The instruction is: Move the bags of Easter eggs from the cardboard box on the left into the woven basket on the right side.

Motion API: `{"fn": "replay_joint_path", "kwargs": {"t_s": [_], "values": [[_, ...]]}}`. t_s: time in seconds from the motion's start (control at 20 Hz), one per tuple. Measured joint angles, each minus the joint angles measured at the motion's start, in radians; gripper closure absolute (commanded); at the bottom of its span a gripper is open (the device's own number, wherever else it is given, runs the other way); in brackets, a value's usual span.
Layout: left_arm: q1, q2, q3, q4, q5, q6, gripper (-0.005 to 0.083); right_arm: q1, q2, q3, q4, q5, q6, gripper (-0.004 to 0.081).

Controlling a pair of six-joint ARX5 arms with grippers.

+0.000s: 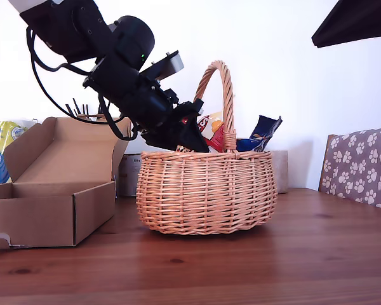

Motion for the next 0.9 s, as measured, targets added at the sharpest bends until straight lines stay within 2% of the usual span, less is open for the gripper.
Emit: {"fn": "replay_joint_path", "kwargs": {"t_s": [0.05,0.25,0.4,0.45,0.5,0.7,0.75,0.9], "values": [[0.000,0.000,0.017,-0.053,-0.001,0.000,0.0038,0.000,0.000,0.000,0.000,0.000,0.000,0.0782],[0.000,0.000,0.150,-0.315,-0.036,0.012,0.0047,0.000,0.000,0.000,0.000,0.000,0.000,0.0782],[0.000,-0.002,0.240,-0.453,-0.040,0.025,0.0066,0.000,0.000,0.000,0.000,0.000,0.000,0.0782],[0.000,-0.009,0.246,-0.479,-0.040,0.027,0.0116,0.000,0.000,0.000,0.000,0.000,0.000,0.0782],[0.000,-0.021,0.246,-0.510,-0.040,0.027,0.0219,0.000,0.000,0.000,0.000,0.000,-0.004,0.0782],[0.001,-0.084,0.246,-0.631,-0.044,0.028,0.0763,0.000,0.000,0.000,0.000,0.019,-0.026,0.0782],[0.003,-0.100,0.246,-0.657,-0.043,0.031,0.0793,0.000,0.000,0.000,0.000,0.028,-0.027,0.0782],[0.017,-0.126,0.239,-0.666,-0.036,0.034,0.0793,0.000,0.001,0.000,0.000,0.057,-0.027,0.0782]]}}
